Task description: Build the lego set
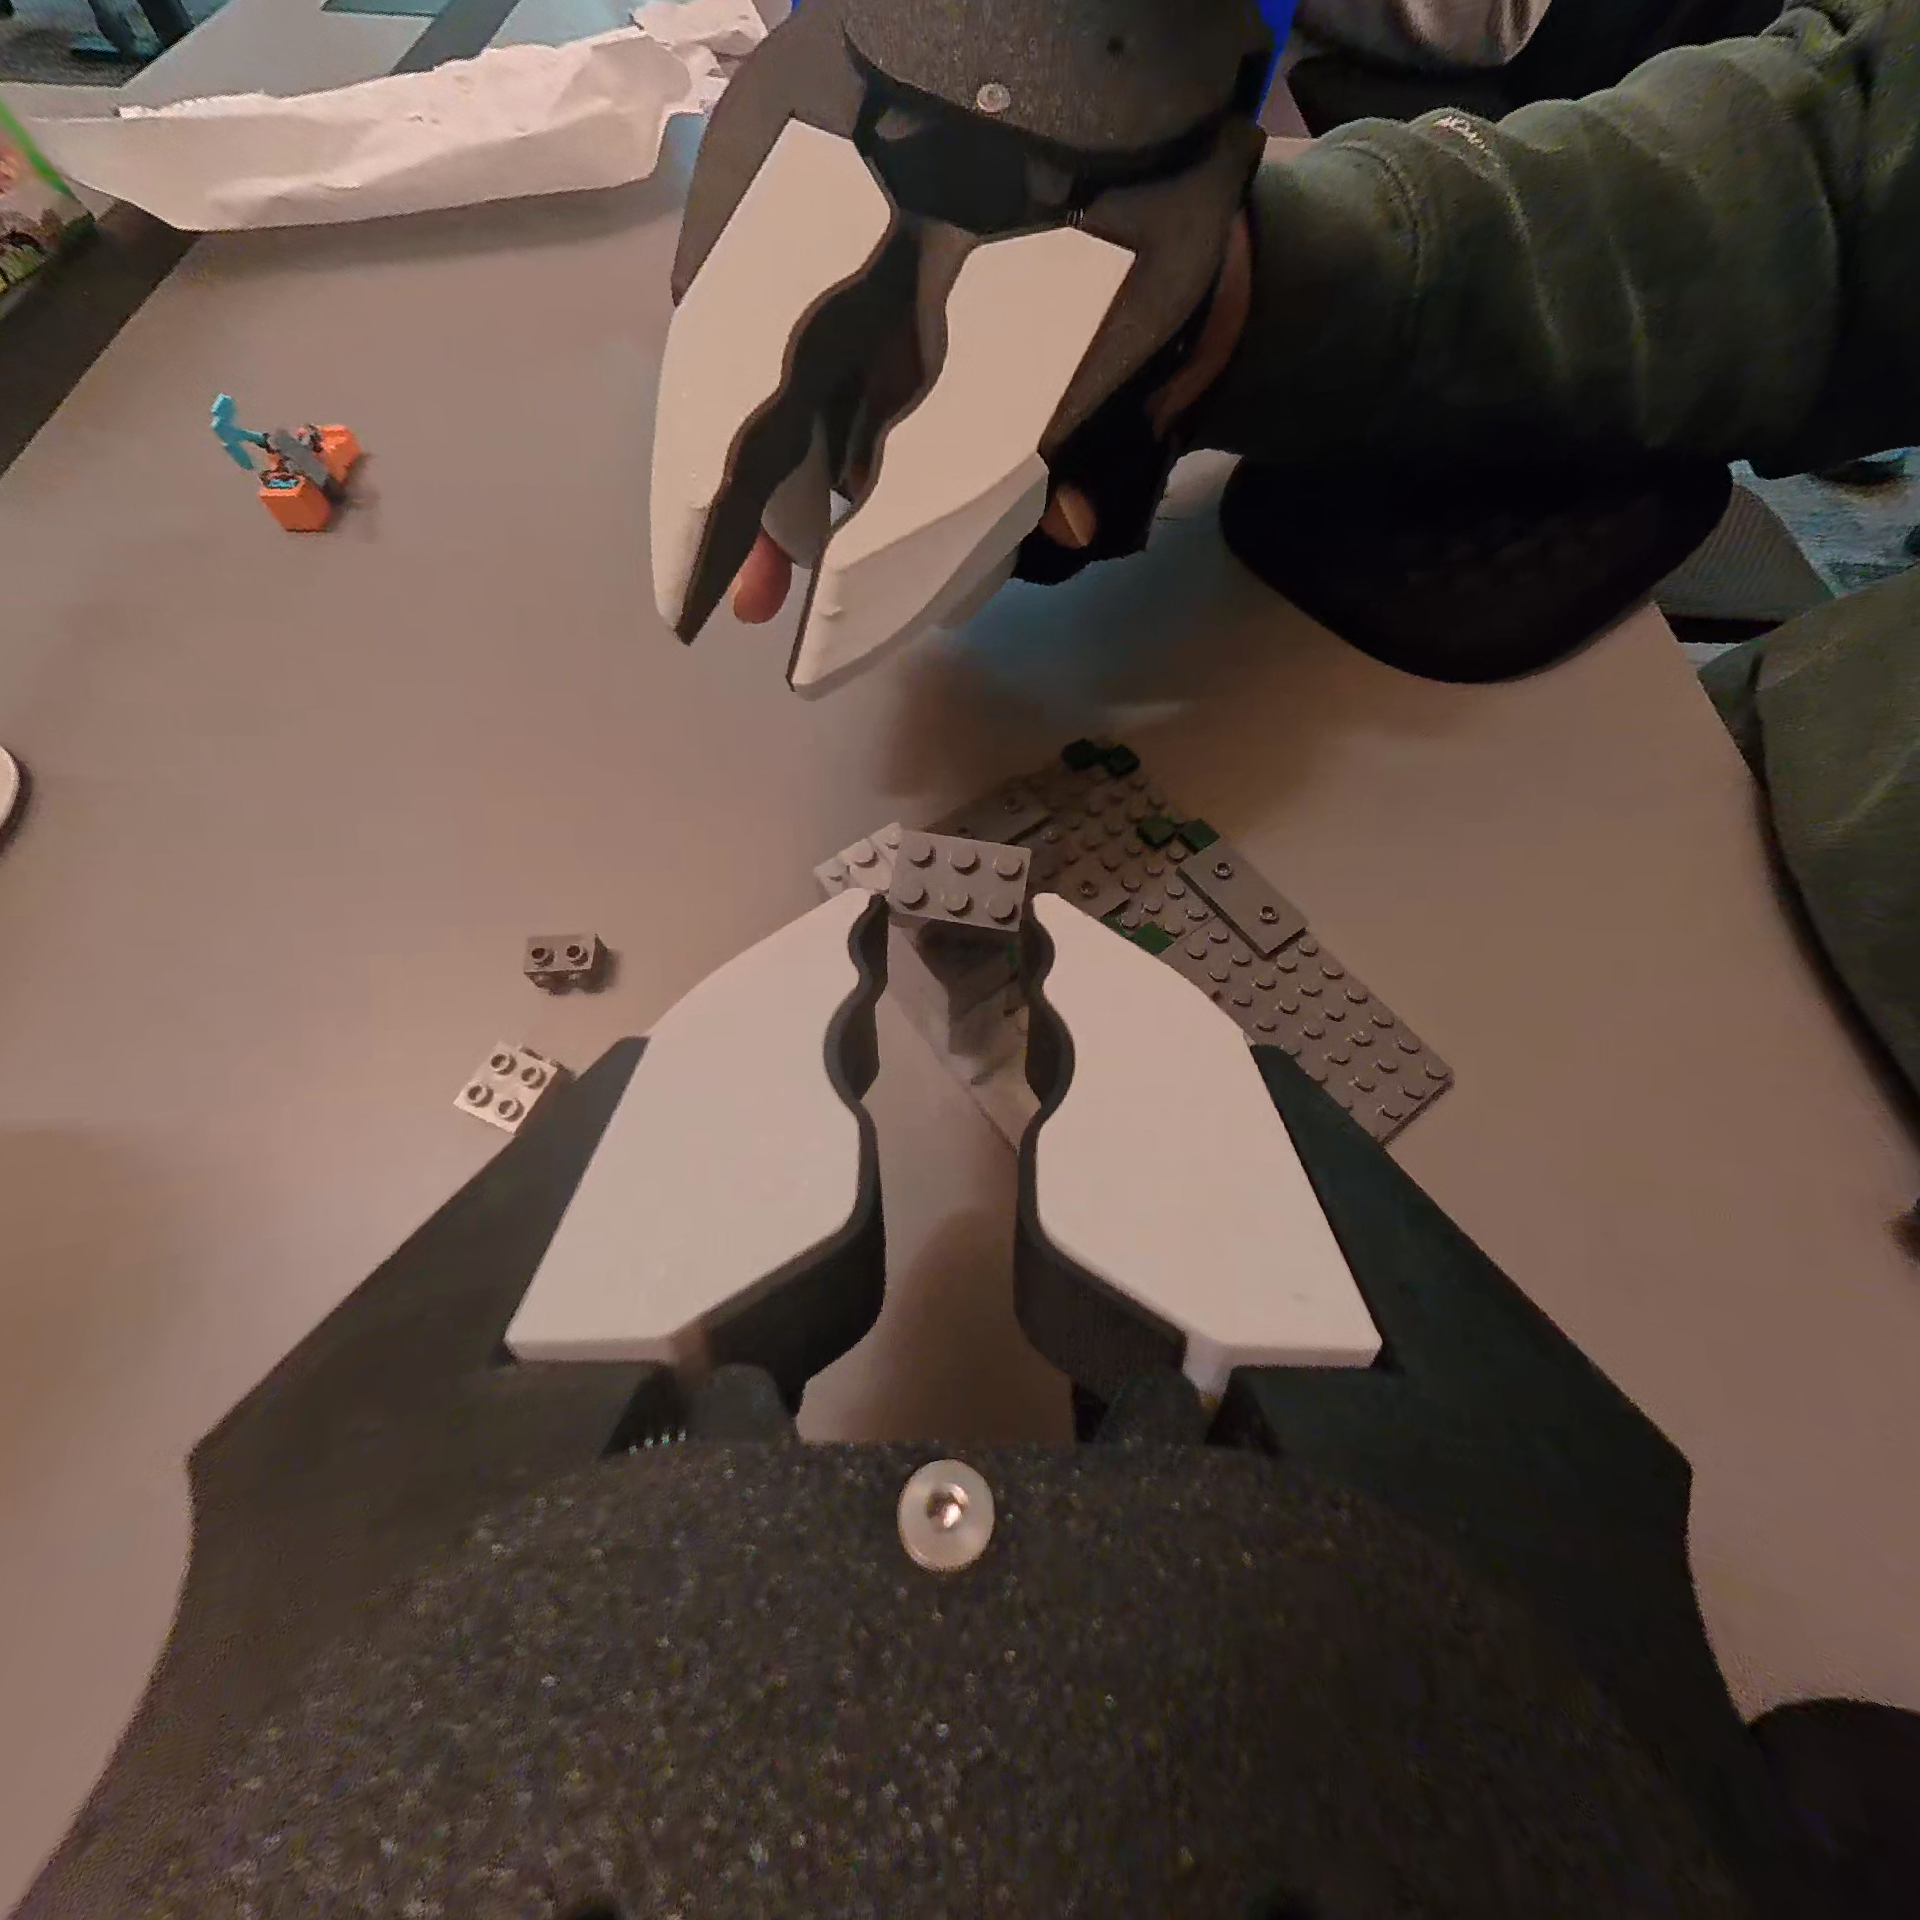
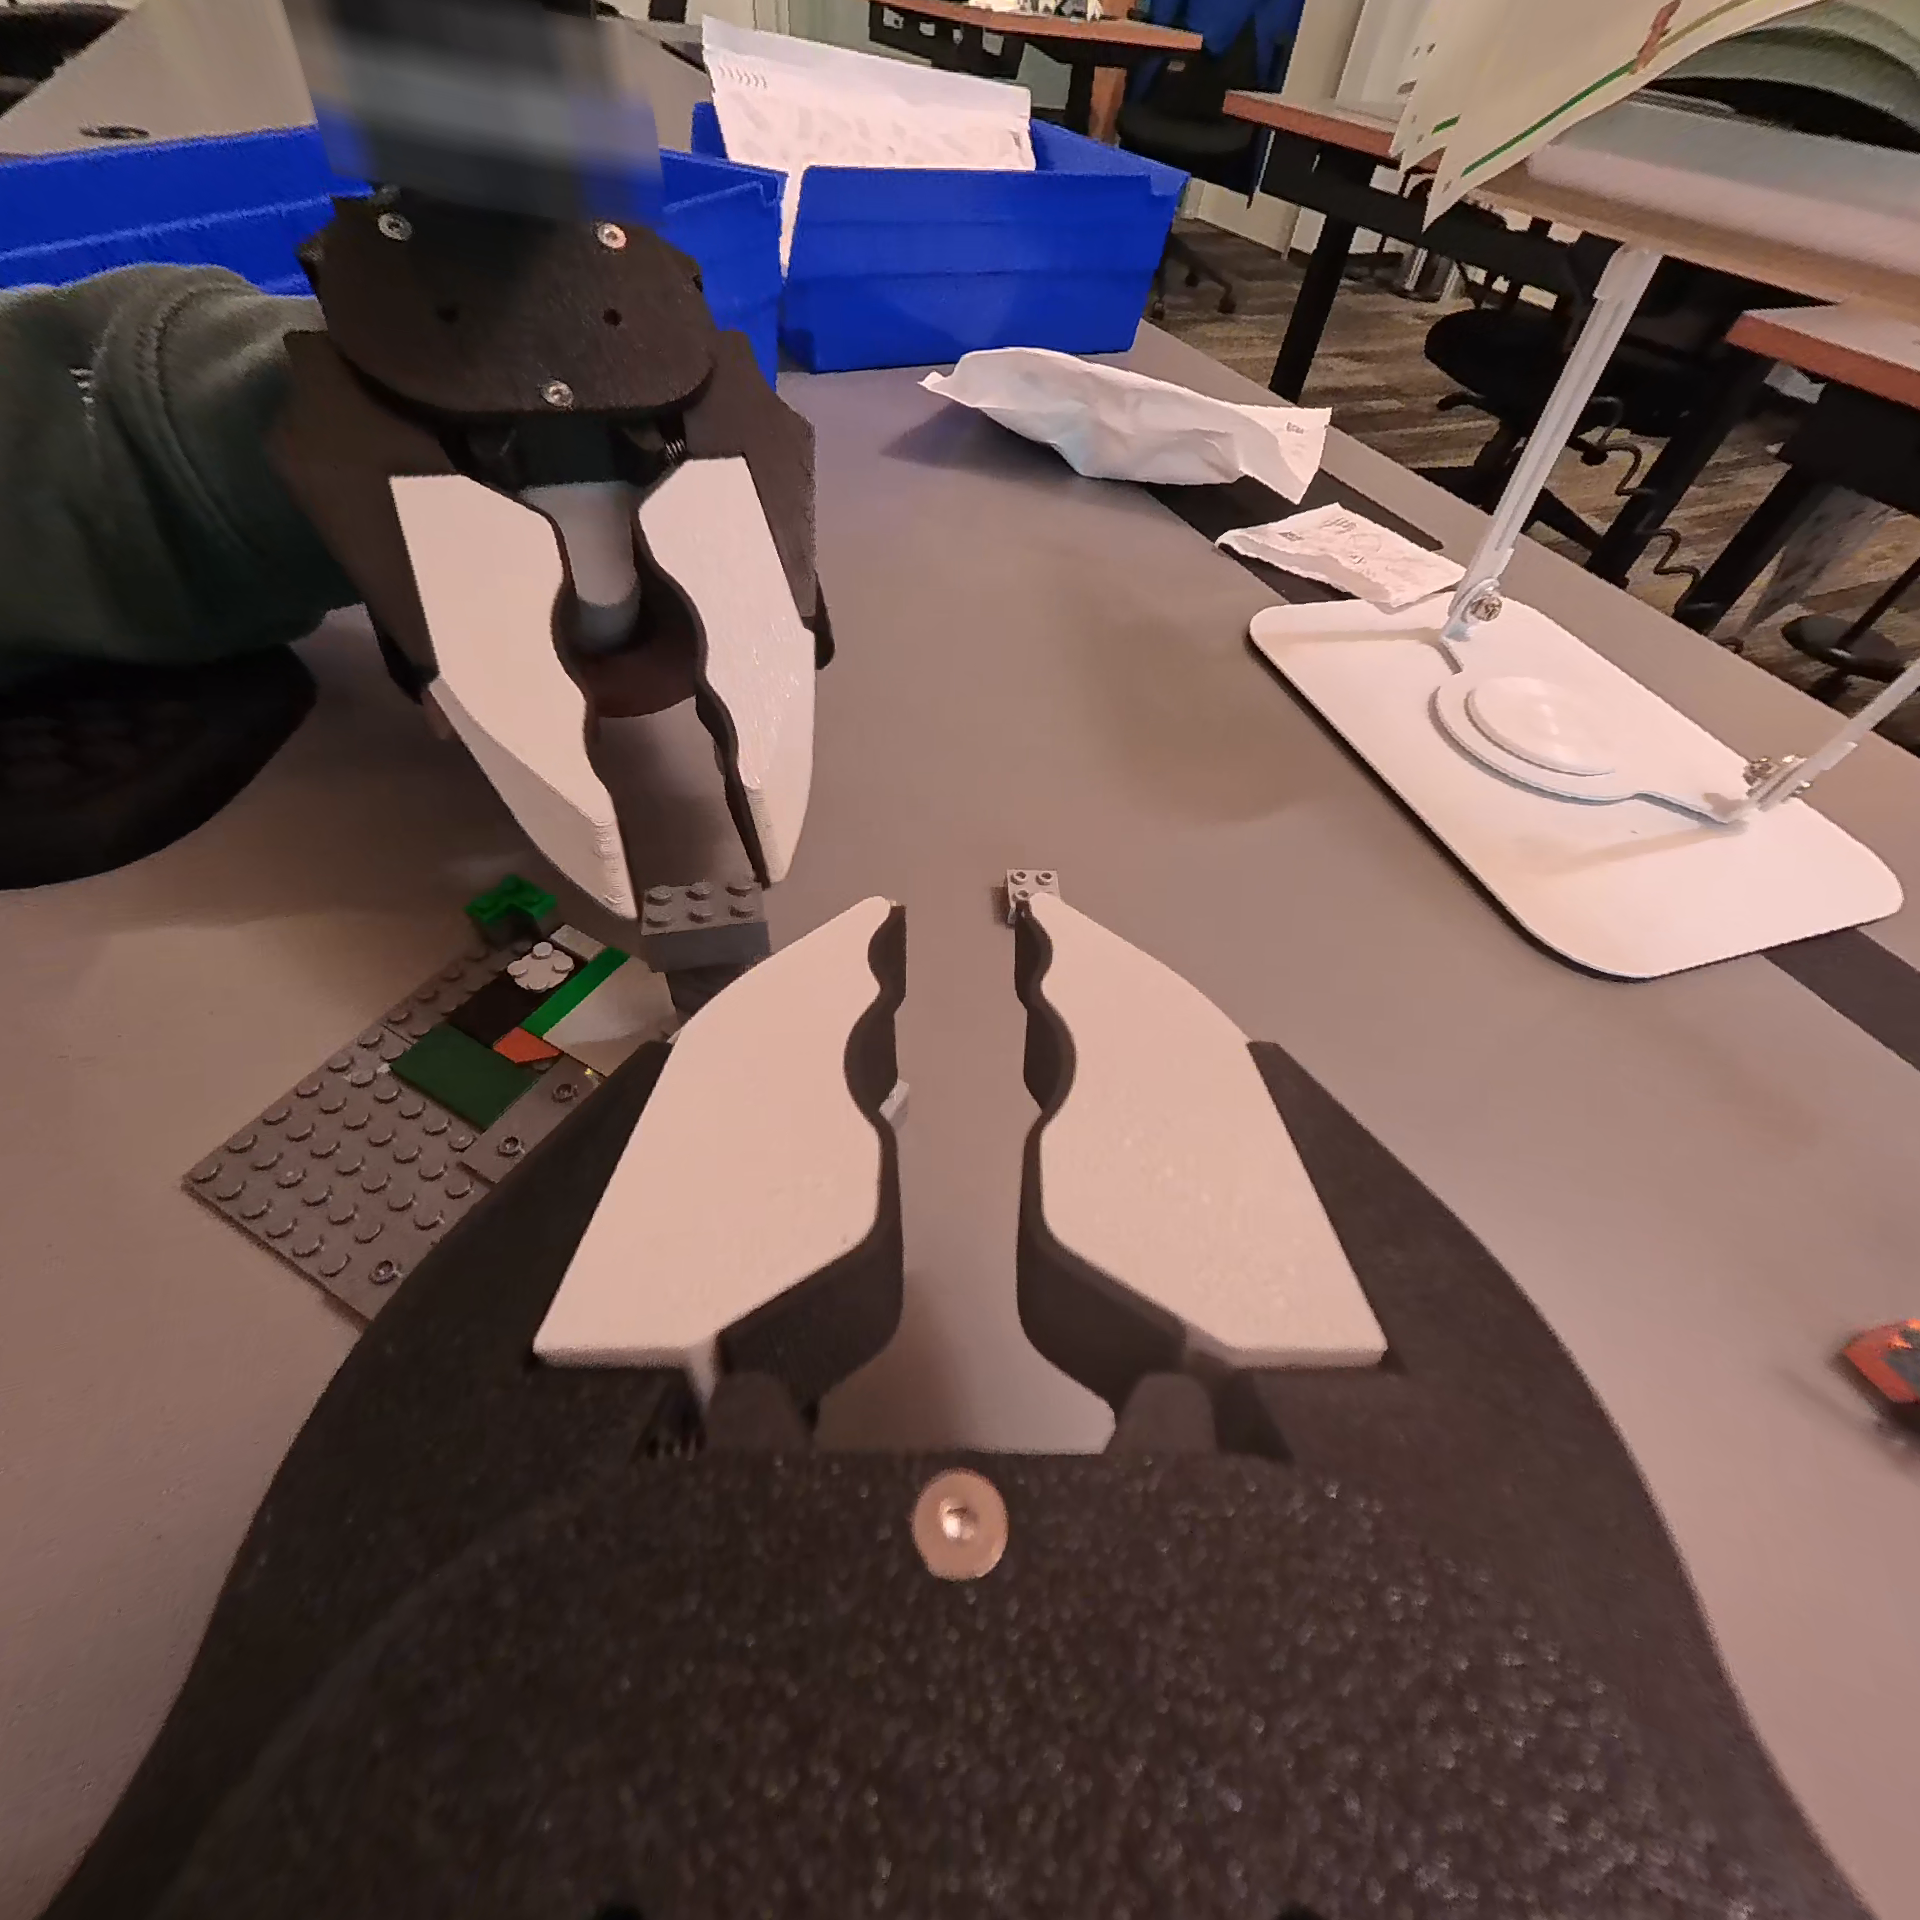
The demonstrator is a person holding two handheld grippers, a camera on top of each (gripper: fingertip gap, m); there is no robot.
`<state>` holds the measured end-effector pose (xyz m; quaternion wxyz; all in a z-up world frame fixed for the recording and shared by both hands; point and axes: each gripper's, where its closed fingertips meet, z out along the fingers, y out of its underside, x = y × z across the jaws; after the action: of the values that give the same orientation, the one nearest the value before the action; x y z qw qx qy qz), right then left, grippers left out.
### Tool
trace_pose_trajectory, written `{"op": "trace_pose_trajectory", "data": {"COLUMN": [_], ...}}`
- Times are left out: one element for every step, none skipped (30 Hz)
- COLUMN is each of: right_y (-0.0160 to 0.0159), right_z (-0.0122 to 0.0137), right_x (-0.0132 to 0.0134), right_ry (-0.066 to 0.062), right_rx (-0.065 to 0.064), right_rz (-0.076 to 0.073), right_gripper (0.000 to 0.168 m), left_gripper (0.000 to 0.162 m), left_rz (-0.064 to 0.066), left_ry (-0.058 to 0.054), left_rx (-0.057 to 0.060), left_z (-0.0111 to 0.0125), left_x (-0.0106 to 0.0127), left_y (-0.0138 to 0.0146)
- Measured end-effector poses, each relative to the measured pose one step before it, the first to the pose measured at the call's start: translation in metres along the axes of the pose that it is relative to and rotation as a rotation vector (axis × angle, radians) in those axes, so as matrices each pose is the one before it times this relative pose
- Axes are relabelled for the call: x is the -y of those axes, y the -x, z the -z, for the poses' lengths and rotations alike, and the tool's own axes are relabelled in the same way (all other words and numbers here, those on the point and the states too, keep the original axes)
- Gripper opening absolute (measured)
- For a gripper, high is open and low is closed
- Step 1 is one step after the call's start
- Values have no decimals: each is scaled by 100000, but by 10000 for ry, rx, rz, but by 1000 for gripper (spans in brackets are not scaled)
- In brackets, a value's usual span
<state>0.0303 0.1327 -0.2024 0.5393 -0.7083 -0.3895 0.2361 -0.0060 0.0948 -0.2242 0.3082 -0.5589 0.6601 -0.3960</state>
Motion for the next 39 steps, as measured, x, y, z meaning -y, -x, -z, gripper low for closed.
{"op": "trace_pose_trajectory", "data": {"right_y": [15, 8, -7, -51, -64, -83, -98, -128, -128, -147, -149, -151, -158, -165, -174, -176, -174, -181, -180, -177, -169, -151, -151, -134, -127, -113, -80, -59, -38, -25, -2, 19, 11, 22, 15, 15, 16, 32, 30], "right_z": [-11, -8, -12, 4, 20, 30, 39, 40, 66, 71, 84, 82, 82, 72, 65, 66, 64, 71, 82, 91, 90, 92, 85, 83, 67, 61, 47, 46, 35, 20, 6, 2, -9, 0, 4, 2, -13, -23, -60], "right_x": [-17, 3, 1, -4, 28, 32, 44, 43, 41, 58, 78, 71, 62, 50, 54, 23, -4, -4, 0, 17, 47, 53, 55, 47, 25, 26, 31, 18, 18, 10, 13, 12, -5, -10, -5, 12, 17, -4, -29], "right_ry": [11, 0, 2, 0, -15, -26, -31, -31, -26, -33, -44, -38, -29, -35, -37, -28, -21, -11, -8, -15, -23, -28, -28, -20, -16, -14, -14, -10, -7, -5, -5, -1, 7, 11, 6, -1, -3, 0, 13], "right_rx": [6, 2, -5, -20, -30, -25, -28, -37, -39, -49, -56, -50, -48, -56, -52, -49, -55, -61, -67, -71, -65, -59, -53, -45, -39, -33, -27, -21, -13, -4, 3, 5, 3, -1, -1, 5, 11, 16, 16], "right_rz": [7, 0, -3, -3, -12, -32, -46, -40, -31, -31, -30, -28, -27, -29, -42, -52, -44, -26, -11, -2, -5, -10, -10, -11, -11, -9, -7, -4, -1, -2, -2, 2, 9, 16, 16, 7, -4, -6, -3], "right_gripper": [20, 20, 20, 20, 19, 19, 19, 19, 20, 19, 19, 19, 20, 19, 19, 20, 20, 20, 20, 19, 19, 19, 19, 19, 19, 19, 19, 19, 19, 19, 19, 19, 19, 20, 20, 20, 20, 20, 20], "left_gripper": [23, 23, 23, 23, 23, 23, 23, 23, 24, 23, 23, 24, 24, 24, 24, 24, 24, 24, 23, 23, 24, 23, 23, 24, 24, 24, 24, 25, 30, 31, 31, 31, 32, 32, 32, 31, 31, 32, 32], "left_rz": [-5, 9, 7, -19, -43, -30, -18, -23, -27, -28, -24, -14, -9, -20, 9, 35, 14, 0, 4, -10, -21, -35, -56, -53, -48, -61, -58, -44, 1, 10, -12, -22, -8, 13, 29, 63, 82, 93, 121], "left_ry": [14, -22, -32, 9, 27, 32, 0, -36, -12, 7, 14, 22, 26, 65, 120, 134, 142, 199, 221, 218, 215, 220, 269, 285, 208, 125, 78, 22, -40, -32, -36, -38, -42, -42, -56, -43, 13, 74, 133], "left_rx": [0, -24, -51, -13, 24, -4, -5, -26, -10, 42, 35, 37, 67, 35, -67, -134, -91, -120, -128, -144, -201, -196, -136, -96, -104, -78, -26, -15, -20, -10, 42, 94, 161, 226, 257, 284, 317, 286, 218], "left_z": [-61, -68, -83, -79, -91, -77, -50, -28, -12, -1, 12, 25, 19, -47, -131, -196, -261, -331, -413, -471, -528, -552, -587, -580, -500, -402, -275, -159, -63, 39, 159, 311, 501, 674, 780, 805, 746, 622, 439], "left_x": [14, 73, 91, 63, 53, 88, 161, 226, 197, 151, 150, 124, 102, 0, -103, -115, -130, -203, -223, -215, -193, -190, -270, -307, -192, -78, -4, 41, 98, 62, 40, 59, 62, 13, -69, -212, -389, -572, -693], "left_y": [79, 35, 4, 58, 129, 125, 149, 129, 194, 303, 362, 427, 523, 531, 438, 388, 467, 466, 439, 357, 203, 128, 170, 175, 88, 39, 50, 3, -40, -57, -37, -17, 8, 49, 70, 139, 249, 249, 203]}}
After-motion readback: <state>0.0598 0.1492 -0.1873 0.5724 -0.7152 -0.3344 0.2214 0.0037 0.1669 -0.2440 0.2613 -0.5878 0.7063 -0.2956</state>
